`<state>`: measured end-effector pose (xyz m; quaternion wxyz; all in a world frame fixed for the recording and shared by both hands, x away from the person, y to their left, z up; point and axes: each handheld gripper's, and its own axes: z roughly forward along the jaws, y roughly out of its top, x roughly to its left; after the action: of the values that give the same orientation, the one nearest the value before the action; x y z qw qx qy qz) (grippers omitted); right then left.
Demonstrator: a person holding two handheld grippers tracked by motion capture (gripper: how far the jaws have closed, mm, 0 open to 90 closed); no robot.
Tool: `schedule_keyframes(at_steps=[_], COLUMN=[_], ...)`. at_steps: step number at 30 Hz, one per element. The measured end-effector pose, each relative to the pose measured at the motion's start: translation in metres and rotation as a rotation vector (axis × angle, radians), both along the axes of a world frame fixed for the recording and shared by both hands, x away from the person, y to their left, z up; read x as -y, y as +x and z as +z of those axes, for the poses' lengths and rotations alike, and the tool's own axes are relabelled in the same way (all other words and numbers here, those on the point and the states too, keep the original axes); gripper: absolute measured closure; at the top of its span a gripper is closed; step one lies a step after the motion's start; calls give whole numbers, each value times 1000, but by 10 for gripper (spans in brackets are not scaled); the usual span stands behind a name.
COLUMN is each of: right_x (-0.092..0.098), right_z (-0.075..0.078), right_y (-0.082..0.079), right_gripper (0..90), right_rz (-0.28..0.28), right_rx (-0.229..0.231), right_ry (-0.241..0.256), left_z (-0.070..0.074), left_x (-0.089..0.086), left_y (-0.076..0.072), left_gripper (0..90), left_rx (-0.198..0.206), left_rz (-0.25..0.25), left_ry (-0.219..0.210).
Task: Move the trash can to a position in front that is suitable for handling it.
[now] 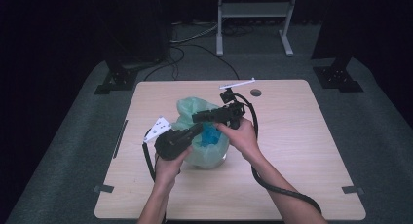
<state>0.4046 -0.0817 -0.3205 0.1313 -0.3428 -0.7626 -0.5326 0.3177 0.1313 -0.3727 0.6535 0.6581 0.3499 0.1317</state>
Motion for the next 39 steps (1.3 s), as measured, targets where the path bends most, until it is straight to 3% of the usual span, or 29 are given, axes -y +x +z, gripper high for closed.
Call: schedule_keyframes(at_steps=[6, 8, 11, 16, 21, 25, 39], right_x=[-6, -8, -8, -4, 8, 20, 38], right_z=[2, 3, 2, 1, -5, -8, 7], right_y=[0, 1, 1, 2, 8, 11, 8], right_gripper=[648, 785, 851, 895, 899, 900, 900], right_rz=[-14, -32, -39, -63, -91, -103, -117], right_rx=[20, 35, 43, 53, 10, -14, 1], right_ry=[-56, -90, -102, -108, -60, -14, 48], left_z=[0, 0, 0, 3, 8, 11, 11], left_x=[2, 2, 2, -1, -9, -19, -45], left_y=[0, 0, -1, -1, -2, -1, 3], left_gripper=[896, 895, 877, 768, 645, 555, 368], left_rx=[1, 2, 0, -9, -15, -24, -52], left_rz=[-2, -3, -5, -22, -17, 14, 122], left_ry=[4, 8, 9, 0, -24, -42, -83])
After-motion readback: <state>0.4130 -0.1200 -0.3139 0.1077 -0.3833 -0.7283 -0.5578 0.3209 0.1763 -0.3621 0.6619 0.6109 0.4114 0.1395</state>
